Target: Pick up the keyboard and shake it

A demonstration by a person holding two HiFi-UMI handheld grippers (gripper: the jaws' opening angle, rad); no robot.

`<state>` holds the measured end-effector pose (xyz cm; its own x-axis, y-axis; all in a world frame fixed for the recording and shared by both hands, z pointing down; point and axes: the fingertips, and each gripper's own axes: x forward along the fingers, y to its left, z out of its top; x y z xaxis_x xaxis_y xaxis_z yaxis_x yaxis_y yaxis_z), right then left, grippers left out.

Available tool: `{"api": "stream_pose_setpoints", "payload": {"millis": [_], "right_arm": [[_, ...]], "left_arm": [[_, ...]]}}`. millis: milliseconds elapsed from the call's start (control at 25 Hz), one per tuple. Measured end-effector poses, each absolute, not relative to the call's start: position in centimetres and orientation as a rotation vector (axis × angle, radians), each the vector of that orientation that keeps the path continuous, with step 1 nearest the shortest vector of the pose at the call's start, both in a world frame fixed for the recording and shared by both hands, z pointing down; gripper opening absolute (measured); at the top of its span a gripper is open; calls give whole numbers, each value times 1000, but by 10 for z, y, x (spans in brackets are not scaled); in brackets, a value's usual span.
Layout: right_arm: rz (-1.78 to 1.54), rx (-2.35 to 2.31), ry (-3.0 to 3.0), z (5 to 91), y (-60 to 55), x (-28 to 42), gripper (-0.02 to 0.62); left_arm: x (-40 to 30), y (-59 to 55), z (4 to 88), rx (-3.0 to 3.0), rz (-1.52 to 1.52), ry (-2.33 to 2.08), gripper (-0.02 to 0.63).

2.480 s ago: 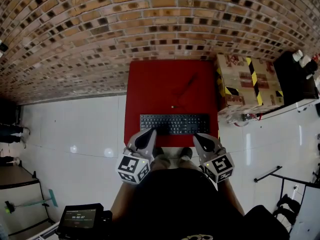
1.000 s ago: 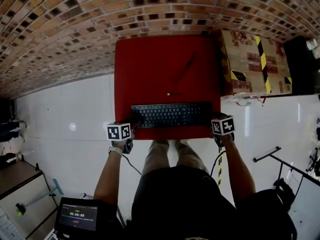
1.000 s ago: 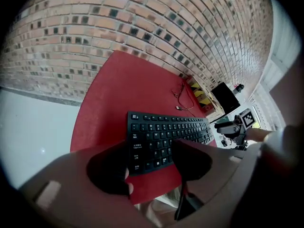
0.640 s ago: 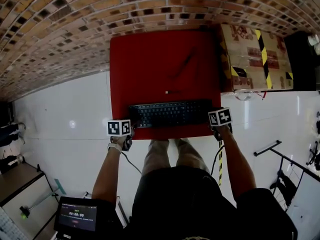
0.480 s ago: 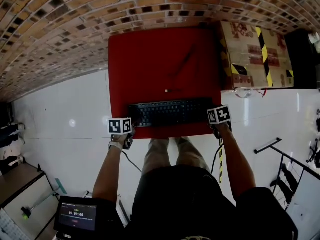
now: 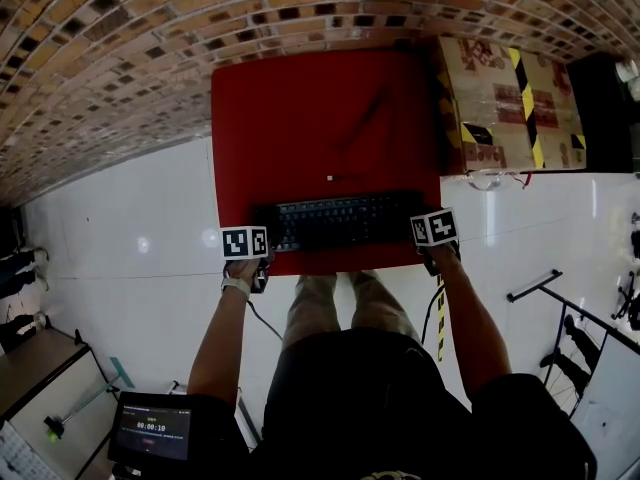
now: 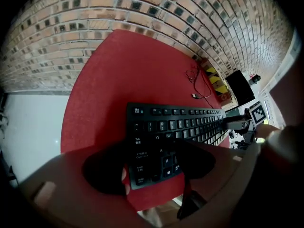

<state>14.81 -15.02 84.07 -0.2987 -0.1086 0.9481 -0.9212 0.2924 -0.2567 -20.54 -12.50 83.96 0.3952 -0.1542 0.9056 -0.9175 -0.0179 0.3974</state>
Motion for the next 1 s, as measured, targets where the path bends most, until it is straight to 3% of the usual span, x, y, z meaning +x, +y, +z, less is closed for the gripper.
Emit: {"api": "stream_pose_setpoints", "payload": {"millis": [1000], "right_arm": [[988,1089,-1639,819,-150,154,368]], "left_arm": [[-199,-123,818,1563,775,-1130,337]]}}
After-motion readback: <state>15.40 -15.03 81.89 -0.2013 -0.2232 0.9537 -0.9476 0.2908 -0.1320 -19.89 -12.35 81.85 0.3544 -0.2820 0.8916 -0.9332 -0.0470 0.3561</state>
